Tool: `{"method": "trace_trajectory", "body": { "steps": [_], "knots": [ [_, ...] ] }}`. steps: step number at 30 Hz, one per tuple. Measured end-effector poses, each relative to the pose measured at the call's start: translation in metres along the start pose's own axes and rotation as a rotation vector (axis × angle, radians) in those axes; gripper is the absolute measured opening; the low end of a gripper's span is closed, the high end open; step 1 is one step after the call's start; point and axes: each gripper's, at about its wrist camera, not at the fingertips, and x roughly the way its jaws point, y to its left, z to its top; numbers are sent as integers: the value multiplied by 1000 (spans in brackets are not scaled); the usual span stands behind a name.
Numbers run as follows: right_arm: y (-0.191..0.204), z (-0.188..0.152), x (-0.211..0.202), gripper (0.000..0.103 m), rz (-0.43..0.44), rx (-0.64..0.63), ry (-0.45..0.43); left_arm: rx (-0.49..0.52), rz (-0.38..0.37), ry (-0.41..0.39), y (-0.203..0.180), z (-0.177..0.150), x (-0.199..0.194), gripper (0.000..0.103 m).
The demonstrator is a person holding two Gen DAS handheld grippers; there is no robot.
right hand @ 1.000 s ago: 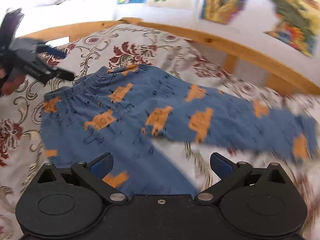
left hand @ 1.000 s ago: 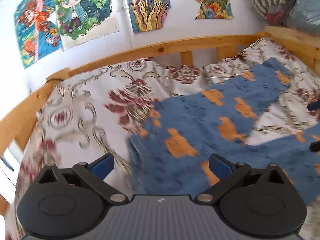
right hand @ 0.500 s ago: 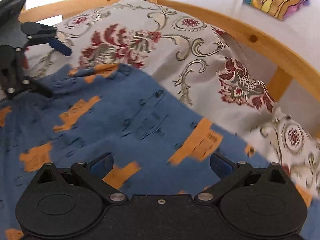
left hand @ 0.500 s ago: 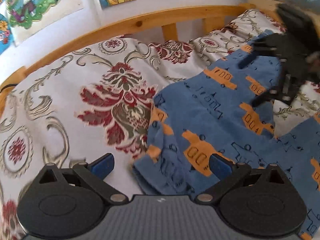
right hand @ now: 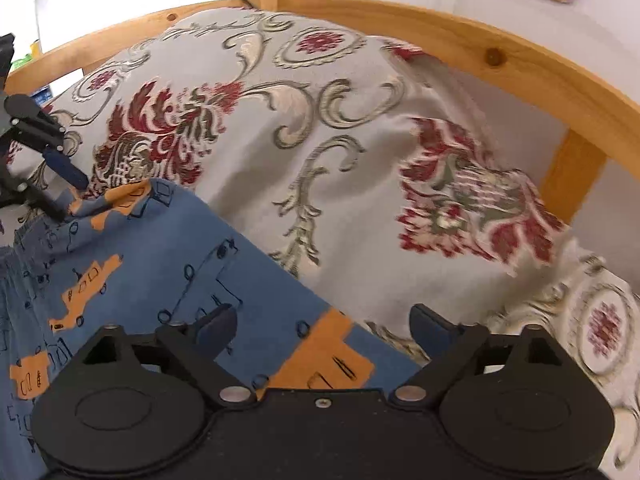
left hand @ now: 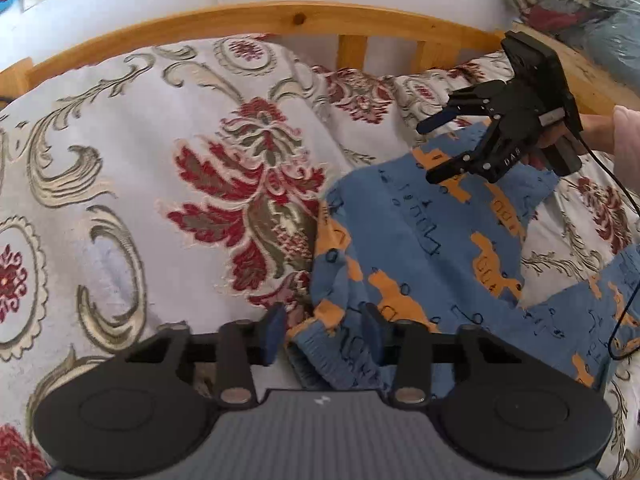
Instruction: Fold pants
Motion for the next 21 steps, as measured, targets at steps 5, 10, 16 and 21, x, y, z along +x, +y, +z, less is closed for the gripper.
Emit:
{"method": "trace_trajectory", "body": {
  "steps": [5, 10, 16, 21],
  "knots": [
    [14, 10, 19, 84, 23, -88, 42, -44, -1, 13, 8, 2, 4, 30],
    [5, 13, 15, 80, 12, -104, 69, 53, 17, 41, -3, 0, 10, 48],
    [-18, 1, 20, 71, -3, -37, 162, 100, 72, 93, -7, 3, 16, 23],
    [-14, -1, 10, 23, -37, -55, 147, 124, 110, 93, -14, 2, 11, 14]
  ]
}}
